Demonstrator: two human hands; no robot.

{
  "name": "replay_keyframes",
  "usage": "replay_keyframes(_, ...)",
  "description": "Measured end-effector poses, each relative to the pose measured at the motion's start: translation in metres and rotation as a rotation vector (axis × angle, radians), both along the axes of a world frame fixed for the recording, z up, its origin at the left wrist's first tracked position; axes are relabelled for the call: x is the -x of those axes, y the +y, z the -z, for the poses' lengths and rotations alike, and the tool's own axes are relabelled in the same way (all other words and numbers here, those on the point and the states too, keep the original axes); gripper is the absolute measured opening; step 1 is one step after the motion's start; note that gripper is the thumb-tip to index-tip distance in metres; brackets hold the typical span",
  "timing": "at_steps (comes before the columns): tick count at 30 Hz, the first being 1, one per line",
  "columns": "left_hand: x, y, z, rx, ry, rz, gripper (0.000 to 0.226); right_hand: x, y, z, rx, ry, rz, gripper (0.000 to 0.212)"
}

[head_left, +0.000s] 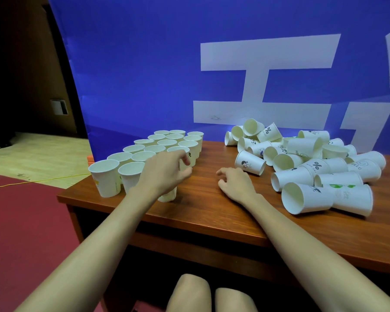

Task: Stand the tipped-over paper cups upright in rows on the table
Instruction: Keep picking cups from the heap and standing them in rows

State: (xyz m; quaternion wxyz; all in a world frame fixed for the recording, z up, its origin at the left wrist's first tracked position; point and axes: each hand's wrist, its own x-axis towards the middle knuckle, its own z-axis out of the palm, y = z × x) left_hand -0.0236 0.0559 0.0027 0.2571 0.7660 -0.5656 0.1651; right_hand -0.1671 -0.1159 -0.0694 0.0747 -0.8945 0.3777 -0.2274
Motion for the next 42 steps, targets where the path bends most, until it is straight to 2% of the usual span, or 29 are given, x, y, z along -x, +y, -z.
replay_keyframes(5, 0.014, -0.028, 0.007, 0.062, 0.097, 0.109, 0.011, -0.001, -0.017, -0.024, 0.147, -0.173, 0.114, 0.044)
replay_keyframes(8, 0.021, -0.048, 0.014, 0.075, 0.122, 0.148, 0.010, -0.004, -0.037, -0.036, 0.179, -0.106, 0.242, 0.052)
replay_keyframes(11, 0.026, -0.069, 0.021, 0.075, 0.177, 0.171, 0.009, -0.006, -0.057, -0.038, 0.112, -0.010, 0.397, 0.054)
replay_keyframes(14, 0.029, -0.093, 0.030, 0.035, 0.299, 0.169, 0.010, -0.008, -0.069, -0.028, 0.013, 0.097, 0.561, 0.062)
replay_keyframes(17, 0.030, -0.117, 0.042, -0.028, 0.405, 0.143, 0.011, -0.015, -0.076, -0.017, 0.024, 0.108, 0.631, 0.069)
replay_keyframes(22, 0.027, -0.152, 0.053, -0.100, 0.373, 0.085, 0.016, -0.033, -0.092, -0.014, 0.033, 0.046, 0.619, 0.071)
replay_keyframes(26, 0.020, -0.183, 0.051, -0.066, 0.448, 0.045, 0.019, -0.050, -0.106, -0.016, -0.003, -0.066, 0.587, 0.063)
replay_keyframes(29, 0.013, -0.201, 0.053, 0.044, 0.594, 0.001, 0.020, -0.067, -0.117, -0.018, -0.052, -0.243, 0.597, 0.068)
replay_keyframes(33, 0.007, -0.217, 0.062, 0.205, 0.693, -0.039, 0.019, -0.089, -0.134, -0.018, -0.143, -0.441, 0.545, 0.074)
replay_keyframes(37, -0.005, -0.228, 0.074, 0.324, 0.804, -0.050, 0.019, -0.109, -0.160, -0.016, -0.234, -0.460, 0.452, 0.068)
replay_keyframes(42, -0.013, -0.238, 0.080, 0.344, 0.862, -0.085, 0.020, -0.129, -0.190, -0.016, -0.304, -0.508, 0.344, 0.060)
